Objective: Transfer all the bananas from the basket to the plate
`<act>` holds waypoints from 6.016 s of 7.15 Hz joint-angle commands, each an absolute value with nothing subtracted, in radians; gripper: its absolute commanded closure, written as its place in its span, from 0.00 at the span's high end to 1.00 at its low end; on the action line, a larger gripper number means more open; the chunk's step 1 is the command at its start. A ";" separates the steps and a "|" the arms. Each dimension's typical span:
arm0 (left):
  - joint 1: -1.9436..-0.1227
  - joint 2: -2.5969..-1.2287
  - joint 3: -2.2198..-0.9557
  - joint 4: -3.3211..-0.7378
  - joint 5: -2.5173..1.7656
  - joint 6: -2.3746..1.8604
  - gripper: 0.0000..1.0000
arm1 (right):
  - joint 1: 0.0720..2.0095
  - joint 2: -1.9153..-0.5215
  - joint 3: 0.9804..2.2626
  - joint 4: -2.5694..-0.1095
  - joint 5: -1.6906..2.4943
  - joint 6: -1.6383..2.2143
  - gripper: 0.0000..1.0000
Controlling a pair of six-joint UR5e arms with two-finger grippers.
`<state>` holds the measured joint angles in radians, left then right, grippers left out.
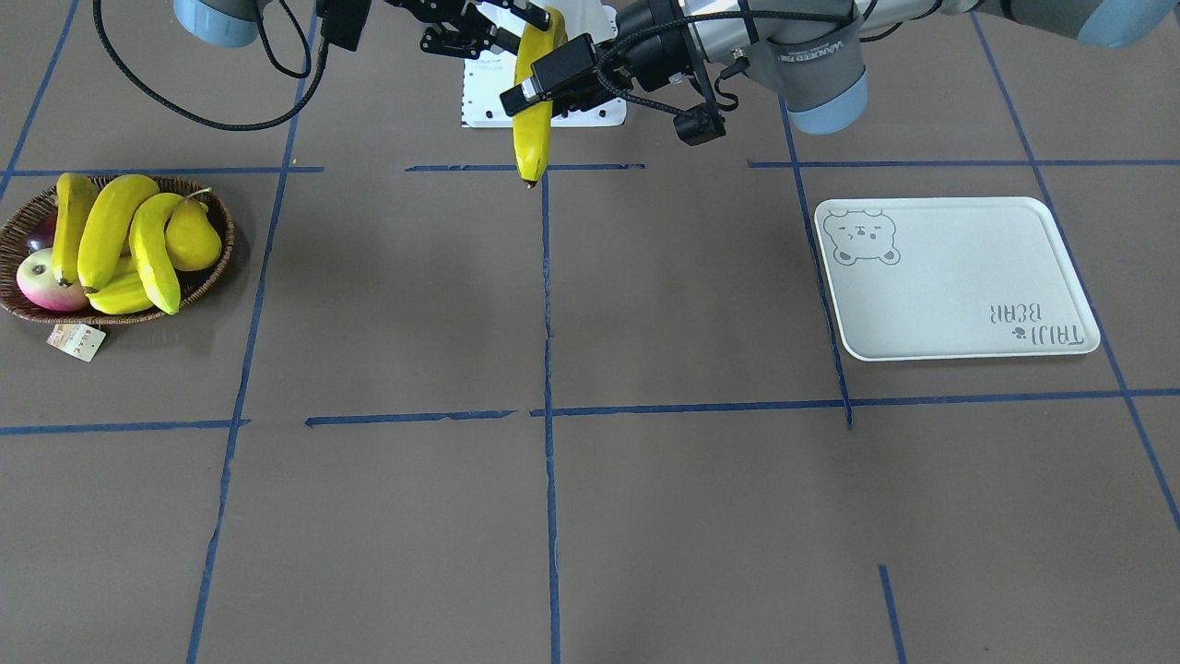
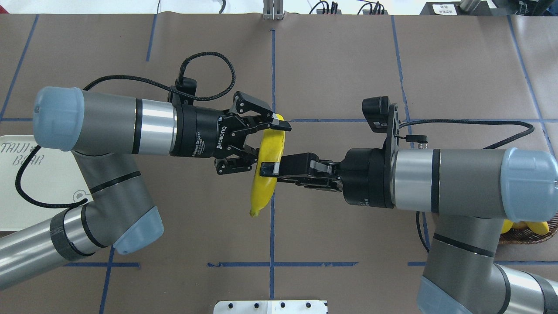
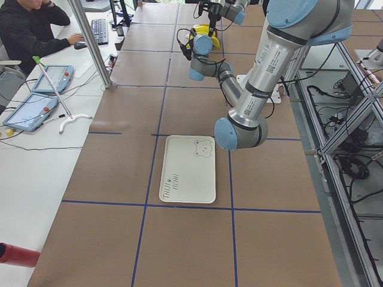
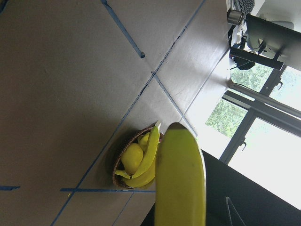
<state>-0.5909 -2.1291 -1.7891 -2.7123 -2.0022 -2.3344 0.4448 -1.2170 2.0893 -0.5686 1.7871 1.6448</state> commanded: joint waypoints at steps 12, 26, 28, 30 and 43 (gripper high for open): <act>-0.865 -1.514 -1.876 -2.413 -1.906 -1.390 0.00 | 0.667 -1.377 2.099 -0.971 1.801 1.395 1.00; -0.897 -1.350 -1.615 -2.424 -1.859 -1.204 0.58 | 0.681 -1.390 2.091 -0.971 1.799 1.394 1.00; -0.907 -1.361 -1.617 -2.424 -1.861 -1.206 1.00 | 0.684 -1.391 2.091 -0.971 1.799 1.394 1.00; -0.920 -1.374 -1.634 -2.424 -1.853 -1.216 1.00 | 0.701 -1.403 2.092 -0.973 1.804 1.394 1.00; -1.108 -1.476 -1.896 -2.111 -2.103 -1.074 1.00 | 0.950 -2.081 2.028 -0.787 2.088 0.700 1.00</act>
